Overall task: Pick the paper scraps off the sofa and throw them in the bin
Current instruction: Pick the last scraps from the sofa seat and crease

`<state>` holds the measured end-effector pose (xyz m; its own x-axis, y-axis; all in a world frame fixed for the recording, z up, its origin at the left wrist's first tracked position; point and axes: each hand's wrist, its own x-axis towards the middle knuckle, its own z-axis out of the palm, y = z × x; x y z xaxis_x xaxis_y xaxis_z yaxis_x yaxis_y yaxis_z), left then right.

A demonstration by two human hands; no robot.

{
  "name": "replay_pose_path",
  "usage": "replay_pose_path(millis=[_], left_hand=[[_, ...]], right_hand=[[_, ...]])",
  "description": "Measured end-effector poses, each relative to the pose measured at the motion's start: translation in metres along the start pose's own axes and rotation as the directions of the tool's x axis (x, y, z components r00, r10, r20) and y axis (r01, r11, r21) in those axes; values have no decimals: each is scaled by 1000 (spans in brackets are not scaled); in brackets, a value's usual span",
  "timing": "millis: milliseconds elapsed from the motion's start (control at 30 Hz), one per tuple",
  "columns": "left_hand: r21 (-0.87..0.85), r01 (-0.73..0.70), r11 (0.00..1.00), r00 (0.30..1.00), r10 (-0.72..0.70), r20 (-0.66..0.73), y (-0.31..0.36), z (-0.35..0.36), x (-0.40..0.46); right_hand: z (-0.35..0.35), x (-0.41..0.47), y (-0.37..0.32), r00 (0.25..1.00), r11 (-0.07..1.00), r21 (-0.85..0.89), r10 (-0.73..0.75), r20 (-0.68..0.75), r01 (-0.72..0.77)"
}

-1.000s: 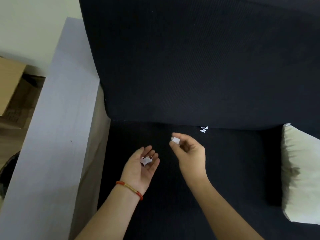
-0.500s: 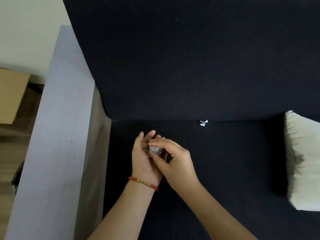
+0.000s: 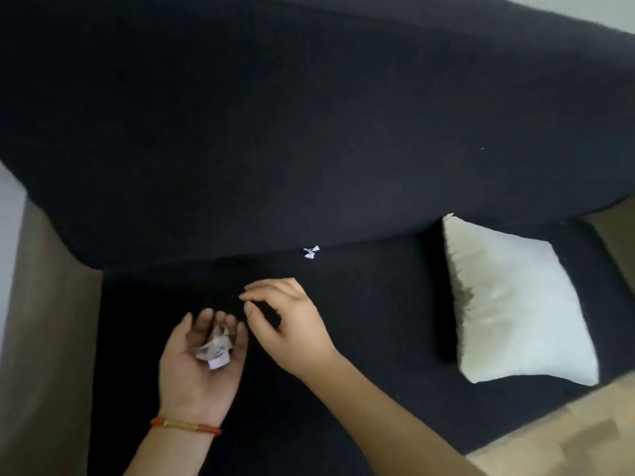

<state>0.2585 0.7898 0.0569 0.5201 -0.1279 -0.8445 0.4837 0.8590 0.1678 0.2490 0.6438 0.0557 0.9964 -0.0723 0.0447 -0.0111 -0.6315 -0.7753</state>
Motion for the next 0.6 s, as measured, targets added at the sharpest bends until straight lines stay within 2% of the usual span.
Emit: replay_pose_path(millis=[100,200,367,500,600], left_hand=[[4,-14,1000,1000,14,4,-1,10,-2],[-2,-3,1000,1000,3,23,-1,15,-1],[-14,-10,1000,999,11,46,-1,21,-3],[-7,-31,999,999,31,10,5,18,-5],[-17,-44,999,999,43,-18,8,12,-5]], right_hand=[[-16,12,41,1000,995,-95,29,3,-28],[-31,26,78,997,977,-214,37,66,-22],[-45,53,129,950,874,-459,264,166,-162],[-43,70,153,907,809,-574,328,265,-125],[-36,80,161,916,782,-613,320,241,-112]])
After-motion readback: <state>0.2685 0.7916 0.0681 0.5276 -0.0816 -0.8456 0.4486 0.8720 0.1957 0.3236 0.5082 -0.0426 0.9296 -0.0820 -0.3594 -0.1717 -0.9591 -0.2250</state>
